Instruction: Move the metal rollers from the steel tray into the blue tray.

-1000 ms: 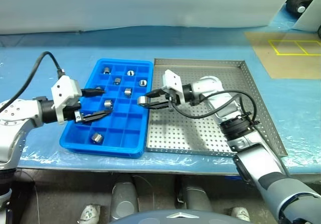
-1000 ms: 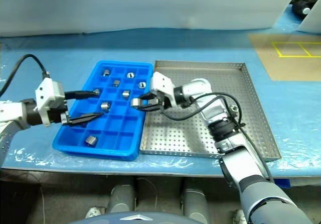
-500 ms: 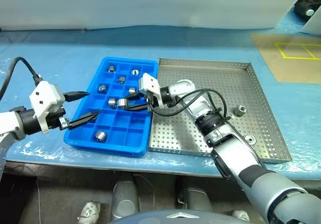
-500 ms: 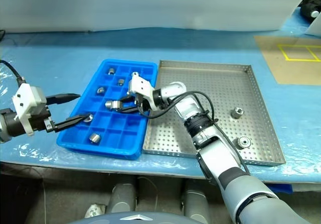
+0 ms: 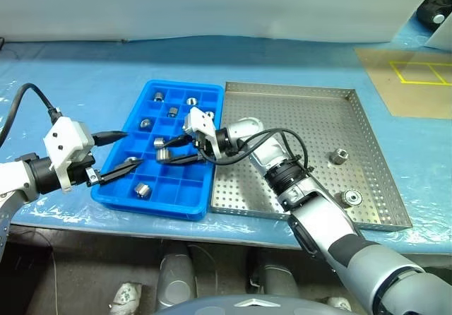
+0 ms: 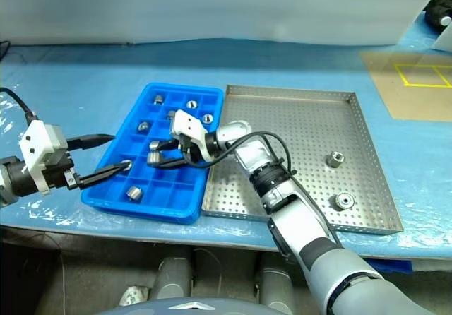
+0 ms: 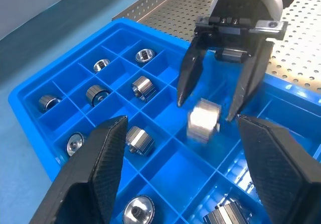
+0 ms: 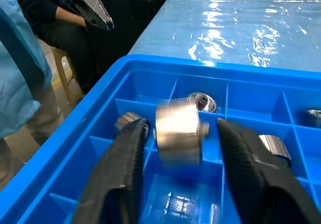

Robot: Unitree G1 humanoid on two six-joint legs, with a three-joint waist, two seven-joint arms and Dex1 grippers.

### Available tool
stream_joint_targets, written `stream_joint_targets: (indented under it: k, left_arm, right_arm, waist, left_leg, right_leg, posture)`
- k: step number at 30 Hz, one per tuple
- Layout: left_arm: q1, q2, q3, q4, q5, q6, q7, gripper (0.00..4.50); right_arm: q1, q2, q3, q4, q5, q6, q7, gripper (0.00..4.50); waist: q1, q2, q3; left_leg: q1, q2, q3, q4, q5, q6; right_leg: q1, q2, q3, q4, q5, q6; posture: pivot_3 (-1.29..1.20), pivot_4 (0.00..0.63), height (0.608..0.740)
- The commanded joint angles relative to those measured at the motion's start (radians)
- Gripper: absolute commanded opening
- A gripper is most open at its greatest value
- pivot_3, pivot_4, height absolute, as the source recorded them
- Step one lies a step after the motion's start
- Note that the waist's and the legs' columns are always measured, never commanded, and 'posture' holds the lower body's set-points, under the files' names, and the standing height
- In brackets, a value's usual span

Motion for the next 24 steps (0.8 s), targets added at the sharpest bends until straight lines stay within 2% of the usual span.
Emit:
stream_joint_targets:
  k: [1,2,12,18,24]
  left_arm:
    - [-0.025,0.003,-0.004,-0.01,-0.016,-0.006,0.002,3.66]
    - [-0.03,0.004,-0.009,-0.008,-0.016,-0.007,0.001,3.66]
    - [-0.169,-0.021,-0.16,0.075,0.01,-0.044,-0.022,3.66]
    - [-0.389,-0.089,-0.316,0.236,0.058,-0.107,-0.07,3.66]
    - [-0.617,-0.208,-0.464,0.457,0.135,-0.211,-0.16,3.66]
  right_arm:
    - [-0.005,0.002,-0.018,-0.023,0.008,0.013,-0.02,3.6]
    - [-0.005,-0.002,-0.019,-0.027,0.009,0.019,-0.02,3.87]
    - [0.033,-0.081,-0.054,-0.12,0.02,0.051,-0.078,3.87]
    - [0.068,-0.257,-0.145,-0.292,0.058,0.14,-0.088,3.87]
    - [0.134,-0.432,-0.25,-0.405,0.059,0.209,-0.163,3.87]
  waist:
    - [0.0,0.0,0.0]
    - [0.0,0.0,0.0]
    - [-0.006,0.0,0.0]
    - [-0.005,0.0,0.0]
    - [-0.039,-0.001,0.0]
  left_leg:
    - [0.0,0.0,0.0,0.0,0.0,0.0]
    - [0.0,0.0,0.0,0.0,0.0,0.0]
    - [0.0,0.0,0.0,0.0,0.001,-0.001]
    - [0.001,-0.001,0.0,0.001,0.002,-0.003]
    - [0.003,-0.002,0.0,0.003,0.005,-0.008]
  right_leg:
    - [0.0,0.0,0.0,0.0,0.0,0.0]
    - [0.0,0.0,0.0,0.0,0.0,0.0]
    - [0.0,0.0,0.0,0.001,0.0,0.0]
    - [0.001,0.0,0.001,0.002,0.0,0.0]
    - [0.002,0.001,0.003,0.005,0.0,0.0]
  posture:
    - [0.27,0.15,0.74]
    - [0.26,0.15,0.74]
    - [0.17,0.15,0.74]
    - [0.02,0.15,0.74]
    - [-0.14,0.15,0.74]
